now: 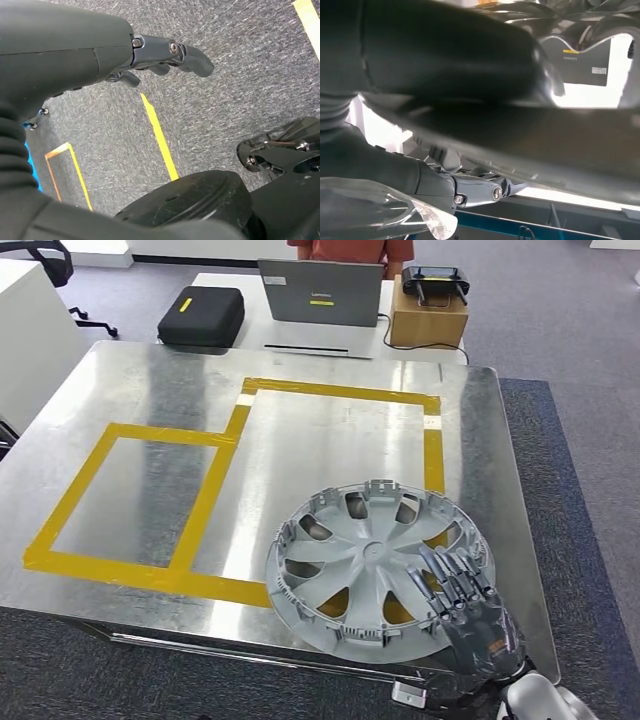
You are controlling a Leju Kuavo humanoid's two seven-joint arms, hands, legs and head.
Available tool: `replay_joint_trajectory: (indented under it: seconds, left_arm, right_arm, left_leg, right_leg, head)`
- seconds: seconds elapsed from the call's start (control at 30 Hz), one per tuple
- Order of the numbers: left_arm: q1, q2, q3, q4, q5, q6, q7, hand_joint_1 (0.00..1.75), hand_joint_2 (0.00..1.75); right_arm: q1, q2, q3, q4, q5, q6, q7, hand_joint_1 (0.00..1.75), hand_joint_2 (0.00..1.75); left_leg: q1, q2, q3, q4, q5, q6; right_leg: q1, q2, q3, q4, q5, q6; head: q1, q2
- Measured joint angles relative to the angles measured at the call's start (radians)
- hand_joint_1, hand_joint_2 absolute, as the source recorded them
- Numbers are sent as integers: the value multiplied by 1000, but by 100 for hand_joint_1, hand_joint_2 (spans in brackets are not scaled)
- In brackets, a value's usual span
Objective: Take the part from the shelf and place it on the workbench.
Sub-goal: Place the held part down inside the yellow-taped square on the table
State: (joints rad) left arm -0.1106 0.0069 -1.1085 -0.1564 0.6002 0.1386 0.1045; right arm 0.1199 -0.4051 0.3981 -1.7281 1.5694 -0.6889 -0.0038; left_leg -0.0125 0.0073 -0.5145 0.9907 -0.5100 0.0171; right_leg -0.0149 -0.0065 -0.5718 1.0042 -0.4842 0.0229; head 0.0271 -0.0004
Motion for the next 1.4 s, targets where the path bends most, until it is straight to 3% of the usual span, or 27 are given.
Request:
replay_joint_trajectory:
  seconds: [0.5,0.8,1.13,1.4]
  left_arm:
    - [0,0,-1,0,-4,4,0,0,0]
    - [-6,0,-12,-1,-25,4,10,0,0]
    - [-24,0,-23,-10,-56,-5,24,0,0]
    - [-46,0,-24,-18,-72,-4,15,0,0]
  right_arm:
    - [-21,4,7,6,-18,0,67,0,0]
    - [-102,43,10,82,-64,0,2,0,0]
    - [-265,116,214,208,-141,0,-42,0,0]
    - [-370,126,346,234,-207,54,-48,0,0]
  left_leg:
    - [0,0,0,0,0,0]
    - [0,1,0,0,0,0]
    - [0,3,0,0,1,0]
    - [0,3,0,0,1,0]
  right_leg:
    - [0,0,0,0,1,1]
    - [0,1,0,0,2,1]
    - [0,2,0,0,2,1]
    - [0,3,0,0,3,1]
  head:
    - [0,0]
    - [0,0]
    - [0,0]
    - [0,0]
